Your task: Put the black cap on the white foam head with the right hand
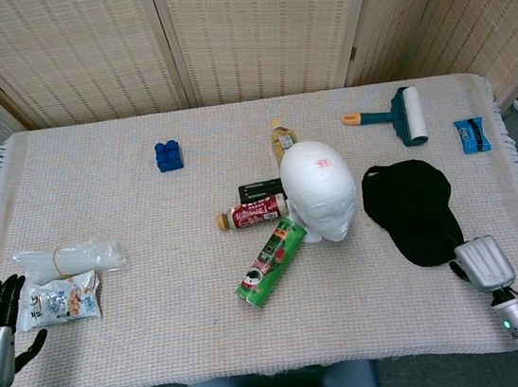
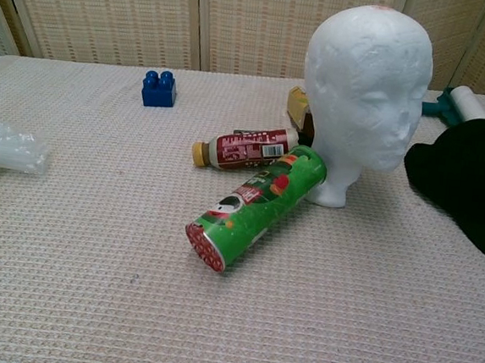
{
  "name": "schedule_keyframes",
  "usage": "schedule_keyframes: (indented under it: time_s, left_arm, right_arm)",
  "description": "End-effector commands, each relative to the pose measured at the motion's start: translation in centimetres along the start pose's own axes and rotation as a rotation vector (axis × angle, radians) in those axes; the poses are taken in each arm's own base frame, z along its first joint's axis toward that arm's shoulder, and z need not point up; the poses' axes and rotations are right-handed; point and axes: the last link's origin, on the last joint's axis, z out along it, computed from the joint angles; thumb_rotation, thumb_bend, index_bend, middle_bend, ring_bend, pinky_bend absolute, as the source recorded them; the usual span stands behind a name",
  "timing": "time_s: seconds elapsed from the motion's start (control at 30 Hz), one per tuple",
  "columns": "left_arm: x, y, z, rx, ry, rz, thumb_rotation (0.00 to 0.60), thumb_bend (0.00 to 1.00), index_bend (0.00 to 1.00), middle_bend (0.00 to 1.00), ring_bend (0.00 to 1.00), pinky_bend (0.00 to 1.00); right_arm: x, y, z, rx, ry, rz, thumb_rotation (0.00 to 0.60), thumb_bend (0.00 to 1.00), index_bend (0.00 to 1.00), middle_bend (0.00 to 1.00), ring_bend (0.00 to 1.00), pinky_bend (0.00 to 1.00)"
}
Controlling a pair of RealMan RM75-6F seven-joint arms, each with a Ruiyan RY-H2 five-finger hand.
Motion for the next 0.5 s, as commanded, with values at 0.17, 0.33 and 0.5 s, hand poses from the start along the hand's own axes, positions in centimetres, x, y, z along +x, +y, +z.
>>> schedule_keyframes:
  time_s: [0.17,0.33,0.5]
  left_arm:
    - [-0.07,-0.01,0.05,0.003,0.005,0.001,0.600,0.22,0.00,0.14,0.14,0.09]
    - [-0.13,-0.20,0.09,0.009,-0.020,0.000,0.600,0.22,0.00,0.14,0.14,0.09]
    - [-0.01,-0.30,0.25,0.013,-0.001,0.007,0.600,0.22,0.00,0.14,0.14,0.09]
  right_arm:
    - [0.00,-0.50,0.43,0.025,0.000,-0.020,0.600,0.23,0.32,1.00,1.00,1.00]
    - [0.08,-0.78,0.74,0.027,0.009,-0.024,0.600,0.23,0.32,1.00,1.00,1.00]
    - [0.01,-1.00,1.14,0.019,0.009,-0.024,0.600,0.24,0.32,1.00,1.00,1.00]
